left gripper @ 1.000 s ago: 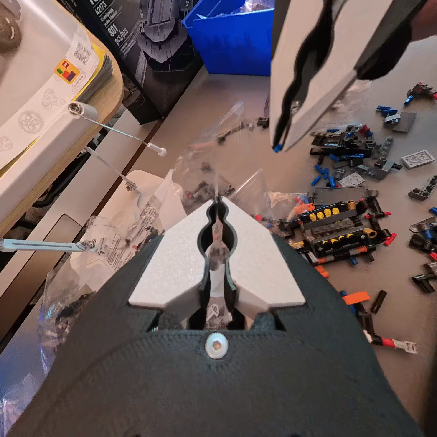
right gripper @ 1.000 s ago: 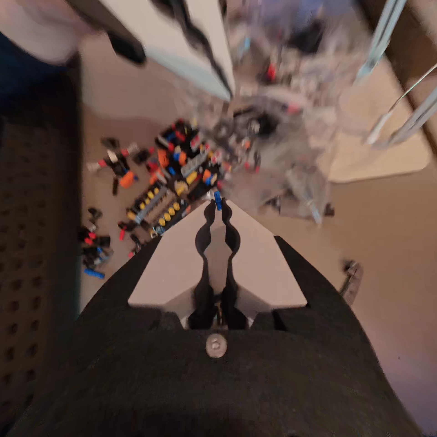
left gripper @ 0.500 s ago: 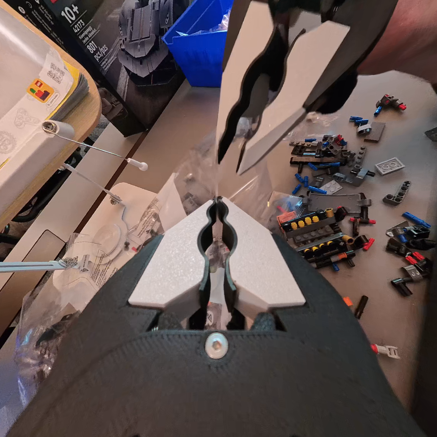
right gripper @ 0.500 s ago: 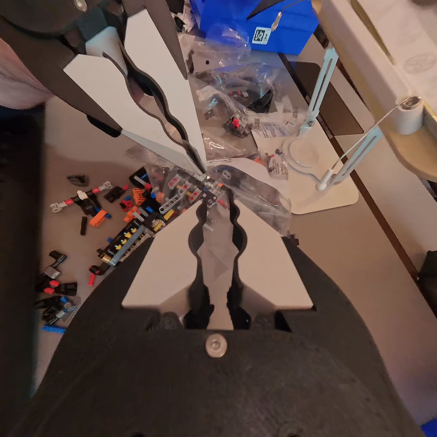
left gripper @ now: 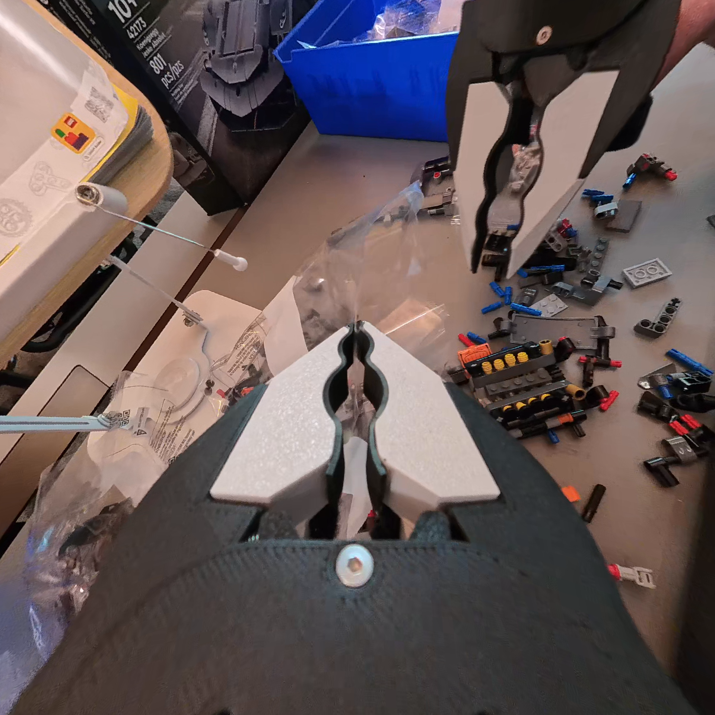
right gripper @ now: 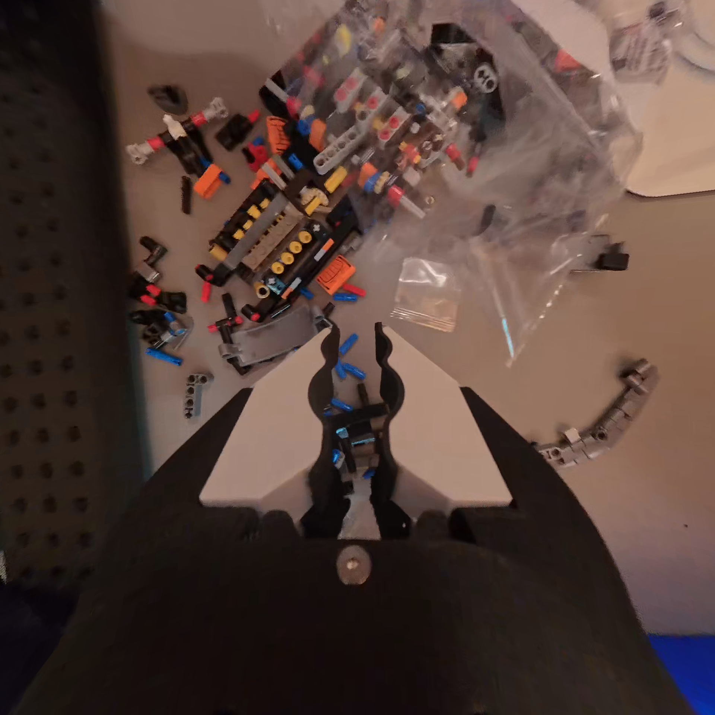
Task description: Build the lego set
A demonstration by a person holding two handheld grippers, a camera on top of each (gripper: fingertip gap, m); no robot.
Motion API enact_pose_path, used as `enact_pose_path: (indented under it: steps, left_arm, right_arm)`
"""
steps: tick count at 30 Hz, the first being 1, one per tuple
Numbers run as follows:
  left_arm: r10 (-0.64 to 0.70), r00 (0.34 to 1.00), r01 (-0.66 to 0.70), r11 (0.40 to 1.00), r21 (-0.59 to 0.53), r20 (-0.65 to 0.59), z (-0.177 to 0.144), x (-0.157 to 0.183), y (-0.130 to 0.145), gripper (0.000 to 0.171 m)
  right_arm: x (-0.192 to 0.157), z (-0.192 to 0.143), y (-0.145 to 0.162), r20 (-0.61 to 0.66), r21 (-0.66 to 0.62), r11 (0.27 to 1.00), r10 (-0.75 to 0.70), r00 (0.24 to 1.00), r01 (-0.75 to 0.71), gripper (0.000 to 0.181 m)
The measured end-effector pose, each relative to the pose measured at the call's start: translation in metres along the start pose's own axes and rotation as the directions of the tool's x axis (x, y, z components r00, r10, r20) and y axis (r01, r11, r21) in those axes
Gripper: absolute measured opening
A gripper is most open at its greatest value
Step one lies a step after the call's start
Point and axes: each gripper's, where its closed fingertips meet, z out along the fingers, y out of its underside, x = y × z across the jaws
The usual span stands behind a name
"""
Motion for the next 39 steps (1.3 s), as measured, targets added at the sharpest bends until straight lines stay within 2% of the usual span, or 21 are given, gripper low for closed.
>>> enact_pose_path:
  steps: [3, 6, 11, 14, 19, 22, 25, 31, 39]
  left_arm:
    - [-0.009, 1.0, 0.009, 1.0, 0.005, 0.005, 0.0, -0.002, 0.0, 0.0]
    - [-0.005, 1.0, 0.005, 1.0, 0.001, 0.002, 0.001, -0.001, 0.0, 0.0]
    - [0.001, 1.0, -0.001, 1.0, -0.003, 0.005, 0.001, 0.0, 0.001, 0.0]
    - [-0.001, 1.0, 0.001, 1.0, 0.0, 0.006, 0.0, -0.001, 0.0, 0.0]
    - [0.003, 1.0, -0.003, 1.0, -0.002, 0.009, 0.001, -0.001, 0.0, 0.0]
    - [-0.004, 1.0, 0.003, 1.0, 0.006, 0.017, -0.001, -0.003, -0.001, 0.0]
    - [-0.014, 0.999, 0.013, 1.0, 0.016, 0.031, -0.002, -0.006, -0.003, 0.0]
    - [-0.026, 0.999, 0.025, 0.999, 0.028, 0.048, -0.003, -0.01, -0.005, 0.0]
    - [-0.019, 0.999, 0.018, 1.0, 0.019, 0.051, -0.003, -0.009, -0.004, 0.0]
  right_arm:
    - [0.0, -0.003, -0.001, 0.023, 0.035, 0.999, 0.027, 0.999, -0.028, 0.015]
    - [0.004, 0.012, 0.022, 0.018, -0.091, 0.994, 0.057, 0.998, -0.055, 0.015]
    - [0.001, 0.039, 0.029, 0.046, -0.187, 0.98, 0.072, 0.996, -0.062, 0.015]
    - [0.004, 0.039, 0.031, 0.021, -0.197, 0.979, 0.046, 0.999, -0.041, 0.0]
    - [0.004, 0.034, 0.026, 0.015, -0.168, 0.985, 0.036, 0.999, -0.033, 0.0]
    - [0.01, 0.029, 0.011, -0.007, -0.085, 0.995, 0.045, 0.999, -0.045, 0.001]
    - [0.024, 0.033, 0.005, -0.066, -0.061, 0.996, 0.066, 0.996, -0.07, 0.015]
    - [0.039, 0.057, -0.011, -0.127, -0.067, 0.997, 0.039, 0.991, -0.048, 0.029]
    - [0.045, 0.065, -0.013, -0.101, -0.053, 0.994, 0.09, 0.991, -0.096, 0.014]
